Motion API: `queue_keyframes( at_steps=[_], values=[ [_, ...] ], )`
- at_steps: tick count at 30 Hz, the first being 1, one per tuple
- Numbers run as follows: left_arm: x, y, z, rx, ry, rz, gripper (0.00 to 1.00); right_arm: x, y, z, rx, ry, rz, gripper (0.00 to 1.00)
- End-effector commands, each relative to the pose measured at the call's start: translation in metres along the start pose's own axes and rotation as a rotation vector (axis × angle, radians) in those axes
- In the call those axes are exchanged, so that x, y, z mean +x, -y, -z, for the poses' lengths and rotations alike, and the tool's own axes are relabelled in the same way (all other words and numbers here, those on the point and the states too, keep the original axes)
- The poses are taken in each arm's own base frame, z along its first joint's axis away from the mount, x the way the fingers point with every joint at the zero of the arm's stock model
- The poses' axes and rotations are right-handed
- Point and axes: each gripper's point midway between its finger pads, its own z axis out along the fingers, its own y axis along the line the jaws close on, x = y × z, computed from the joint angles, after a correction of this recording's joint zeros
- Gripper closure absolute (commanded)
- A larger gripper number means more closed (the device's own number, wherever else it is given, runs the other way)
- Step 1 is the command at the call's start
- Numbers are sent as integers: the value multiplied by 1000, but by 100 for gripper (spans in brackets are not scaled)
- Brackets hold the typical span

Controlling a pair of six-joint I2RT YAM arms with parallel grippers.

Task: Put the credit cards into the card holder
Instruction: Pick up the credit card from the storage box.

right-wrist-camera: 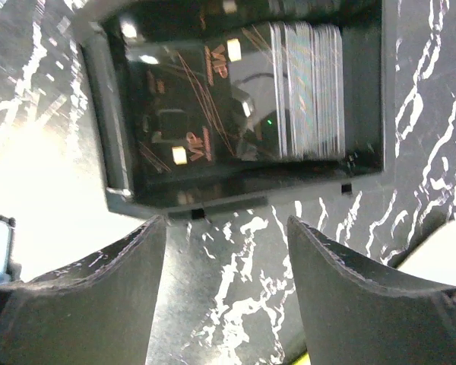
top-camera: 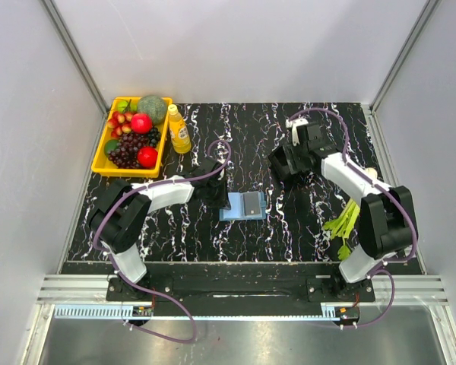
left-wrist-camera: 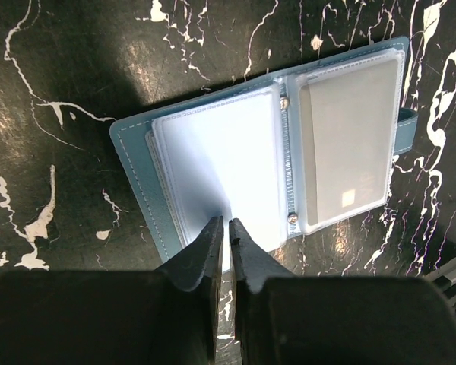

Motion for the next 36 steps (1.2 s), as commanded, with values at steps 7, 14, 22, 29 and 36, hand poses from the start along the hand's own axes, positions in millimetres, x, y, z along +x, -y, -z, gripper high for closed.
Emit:
queue_keyframes(
  at_steps=[7, 14, 22, 29, 36],
  values=[
    [-19, 11, 16, 34, 53, -13, 88, -66, -14, -38, -47, 19, -118, 37],
    [-18, 9, 14, 29, 49, -7, 88, -28, -23, -48, -58, -78, -95, 50],
    [-20, 10, 11, 33, 49, -9, 88, -1, -53, -38, -128, -145, 0, 58],
    [-19, 10, 12, 41, 48, -15, 88, 21, -51, -17, -98, -196, 55, 62],
    [-14, 8, 8, 50, 33, -10, 88, 49, -47, 12, -127, -237, 93, 68]
  ],
)
